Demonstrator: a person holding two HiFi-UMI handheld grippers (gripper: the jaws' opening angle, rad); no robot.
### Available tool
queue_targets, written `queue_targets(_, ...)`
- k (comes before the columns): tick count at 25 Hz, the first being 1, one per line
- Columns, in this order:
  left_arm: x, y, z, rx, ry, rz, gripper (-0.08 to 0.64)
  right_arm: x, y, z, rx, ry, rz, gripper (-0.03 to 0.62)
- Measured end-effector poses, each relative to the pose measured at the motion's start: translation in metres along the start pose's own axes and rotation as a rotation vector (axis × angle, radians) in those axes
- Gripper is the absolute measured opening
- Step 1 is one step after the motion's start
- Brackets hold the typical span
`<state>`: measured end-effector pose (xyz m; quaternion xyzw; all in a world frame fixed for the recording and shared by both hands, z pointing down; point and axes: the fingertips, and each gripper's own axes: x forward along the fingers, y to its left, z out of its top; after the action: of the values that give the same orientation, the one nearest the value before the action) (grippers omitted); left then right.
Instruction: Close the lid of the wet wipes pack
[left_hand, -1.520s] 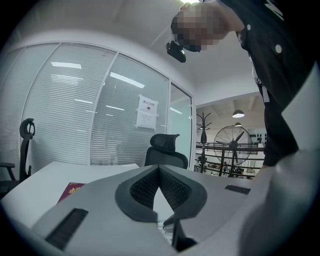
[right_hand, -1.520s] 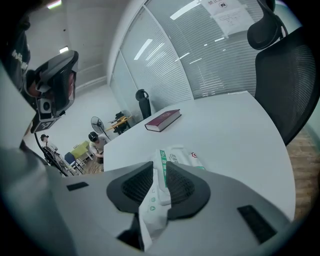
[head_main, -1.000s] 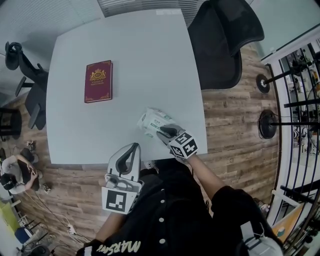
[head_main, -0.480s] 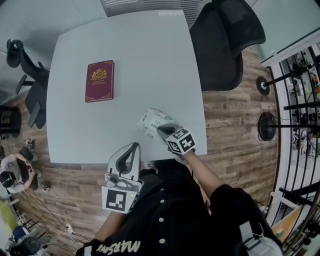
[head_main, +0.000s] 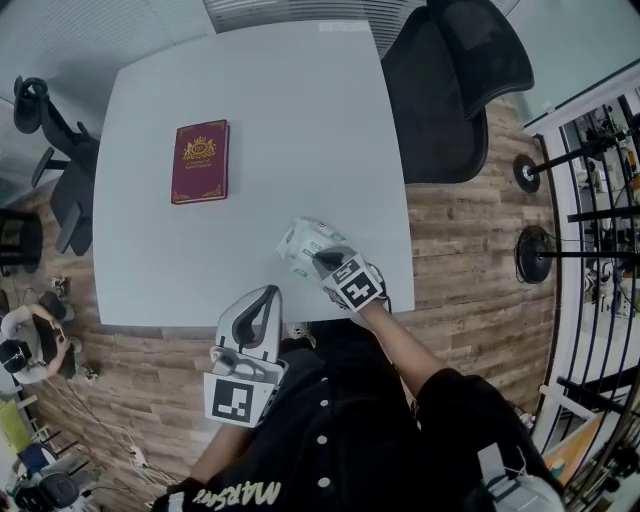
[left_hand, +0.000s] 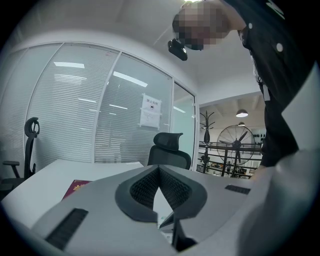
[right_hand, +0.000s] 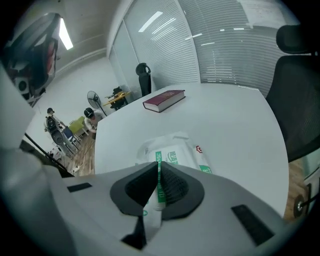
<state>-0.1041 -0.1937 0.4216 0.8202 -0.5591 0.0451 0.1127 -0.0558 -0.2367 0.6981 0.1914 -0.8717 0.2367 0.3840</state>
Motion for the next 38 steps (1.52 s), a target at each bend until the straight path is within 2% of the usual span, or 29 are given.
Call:
queue_targets(8, 0.001, 0.001, 0.000, -0.002, 0.000, 0.000, 0.008, 0.004, 0.007, -0.004, -0.202, 0.061, -0.058, 0.038)
queue_targets(18, 0.004, 0.002, -0.001, -0.002, 0.002, -0.002, 0.008, 0.008, 0.009, -0.008, -0.306, 0.100, -0.078, 0.038)
queue_targets(23, 0.005, 0.003, 0.001, 0.001, -0.005, -0.002, 0.008, 0.008, 0.009, -0.007, -0.293, 0.091, -0.076, 0.038)
queue_targets(26, 0.005, 0.004, 0.003, 0.004, -0.015, -0.001, 0.008, 0.003, 0.011, -0.003, -0.246, 0.066, -0.060, 0.038)
queue_targets(32, 0.007, 0.007, 0.025, 0.051, -0.111, -0.019, 0.008, -0.036, 0.012, 0.019, -0.121, -0.102, -0.040, 0.038)
queue_targets(38, 0.008, 0.013, 0.026, 0.039, -0.098, -0.013, 0.008, -0.099, -0.012, 0.060, -0.042, -0.288, -0.117, 0.038)
